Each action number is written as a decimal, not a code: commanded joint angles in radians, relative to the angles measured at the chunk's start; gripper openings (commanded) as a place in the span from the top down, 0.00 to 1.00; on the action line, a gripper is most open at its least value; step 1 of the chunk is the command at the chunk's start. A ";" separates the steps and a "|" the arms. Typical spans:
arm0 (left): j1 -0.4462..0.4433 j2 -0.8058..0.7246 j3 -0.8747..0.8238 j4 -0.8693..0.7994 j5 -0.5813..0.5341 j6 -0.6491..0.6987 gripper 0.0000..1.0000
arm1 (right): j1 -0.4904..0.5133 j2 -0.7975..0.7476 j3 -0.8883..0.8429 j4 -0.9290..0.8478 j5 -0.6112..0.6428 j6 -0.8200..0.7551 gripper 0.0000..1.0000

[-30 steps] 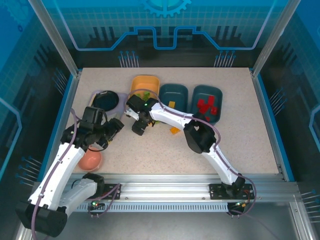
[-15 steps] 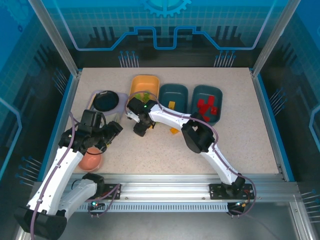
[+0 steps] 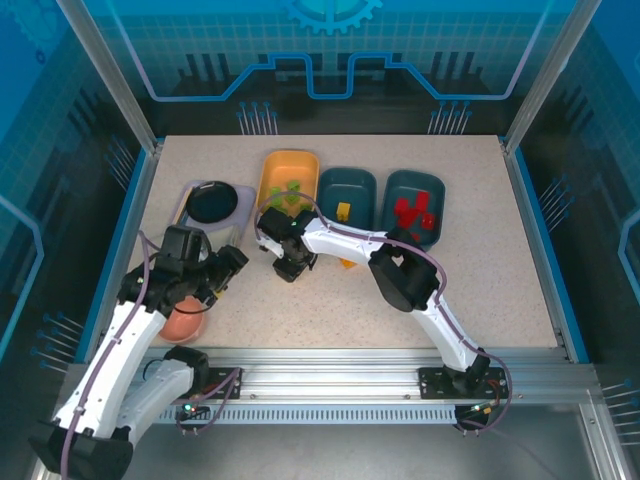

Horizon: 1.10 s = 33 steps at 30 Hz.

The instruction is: Sort the legos into containers by color

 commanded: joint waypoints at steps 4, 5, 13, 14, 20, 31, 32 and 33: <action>0.001 -0.064 -0.045 0.013 0.056 -0.001 0.23 | 0.013 -0.097 -0.031 0.035 0.021 0.083 0.73; 0.001 -0.064 -0.044 0.019 0.064 0.003 0.24 | 0.010 -0.125 -0.038 0.039 0.030 0.099 0.74; -0.047 0.042 -0.005 0.226 0.180 0.057 0.23 | -0.118 -0.319 -0.058 -0.096 0.153 0.269 0.76; -0.069 0.078 0.013 0.252 0.183 0.066 0.23 | -0.150 -0.324 -0.061 -0.122 0.162 0.299 0.76; -0.185 0.292 0.141 0.321 0.151 0.113 0.23 | -0.309 -0.263 -0.026 -0.229 0.193 0.399 0.74; -0.245 0.570 0.271 0.264 0.065 0.125 0.28 | -0.423 0.018 0.258 -0.312 0.135 0.426 0.71; -0.246 0.585 0.270 0.264 0.062 0.120 0.28 | -0.422 0.041 0.276 -0.319 0.135 0.425 0.68; -0.246 0.600 0.271 0.265 0.060 0.116 0.29 | -0.422 0.052 0.289 -0.323 0.132 0.427 0.63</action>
